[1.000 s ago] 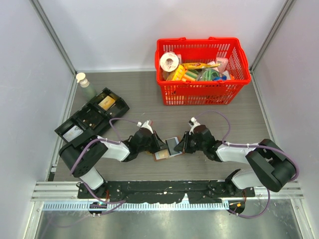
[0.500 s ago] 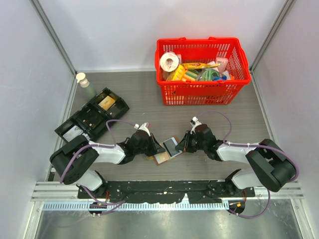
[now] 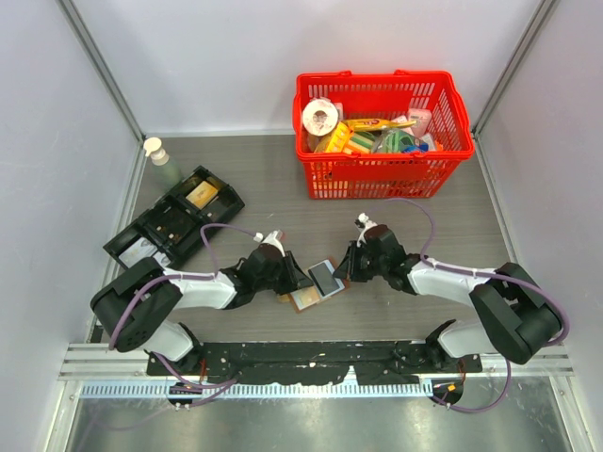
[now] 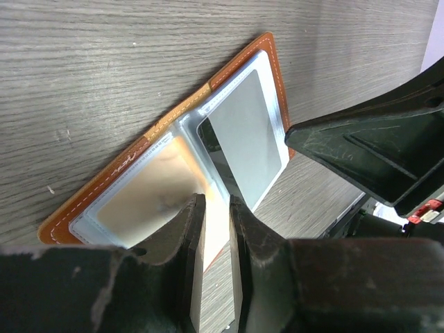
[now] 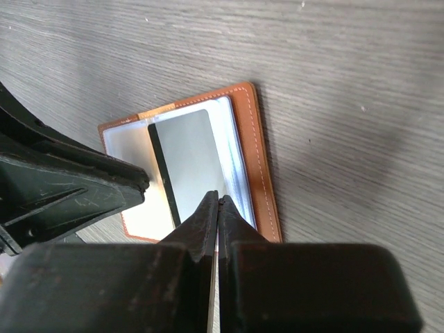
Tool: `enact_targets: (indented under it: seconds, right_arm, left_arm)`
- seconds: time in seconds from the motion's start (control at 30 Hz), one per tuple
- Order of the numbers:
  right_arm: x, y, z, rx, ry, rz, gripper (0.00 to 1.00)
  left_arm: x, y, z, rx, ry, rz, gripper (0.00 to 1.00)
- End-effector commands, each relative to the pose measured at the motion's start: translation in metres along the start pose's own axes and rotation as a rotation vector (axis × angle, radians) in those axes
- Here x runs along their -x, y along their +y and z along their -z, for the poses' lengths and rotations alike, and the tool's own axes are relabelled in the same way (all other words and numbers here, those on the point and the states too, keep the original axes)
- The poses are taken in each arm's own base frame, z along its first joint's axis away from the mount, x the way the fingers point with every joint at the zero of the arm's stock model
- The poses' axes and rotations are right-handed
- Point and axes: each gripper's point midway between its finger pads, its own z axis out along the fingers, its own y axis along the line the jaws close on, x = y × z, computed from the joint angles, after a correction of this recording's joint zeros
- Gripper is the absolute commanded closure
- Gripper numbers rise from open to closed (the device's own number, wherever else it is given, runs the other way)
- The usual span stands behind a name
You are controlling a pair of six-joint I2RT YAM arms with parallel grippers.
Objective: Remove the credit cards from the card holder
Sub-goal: Remove the credit card from the card holder.
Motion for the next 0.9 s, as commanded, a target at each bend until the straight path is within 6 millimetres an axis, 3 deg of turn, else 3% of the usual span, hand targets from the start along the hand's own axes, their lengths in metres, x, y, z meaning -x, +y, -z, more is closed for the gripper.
enact_targets:
  seconds: [0.0, 0.13, 0.4, 0.57, 0.77, 0.87]
  right_arm:
    - [0.024, 0.008, -0.002, -0.011, -0.041, 0.077, 0.97]
    - [0.015, 0.002, -0.01, -0.01, -0.003, 0.074, 0.97]
    - [-0.018, -0.018, -0.011, -0.036, 0.069, 0.018, 0.96]
    - [-0.036, -0.03, -0.011, -0.063, 0.116, -0.009, 0.97]
    - [-0.036, -0.029, -0.01, -0.058, 0.114, -0.021, 0.97]
    - [-0.036, -0.029, -0.01, -0.056, 0.113, -0.022, 0.97]
  left_arm:
    - [0.007, -0.008, 0.0, -0.009, -0.021, -0.023, 0.76]
    - [0.007, -0.009, 0.001, -0.012, -0.02, -0.008, 0.73]
    - [0.011, -0.013, 0.003, -0.01, -0.034, 0.033, 0.53]
    - [0.011, -0.015, 0.001, -0.004, -0.042, 0.05, 0.48]
    - [0.007, -0.014, -0.007, 0.0, -0.035, 0.06, 0.51]
    - [0.007, -0.008, -0.008, 0.019, -0.044, 0.066, 0.71]
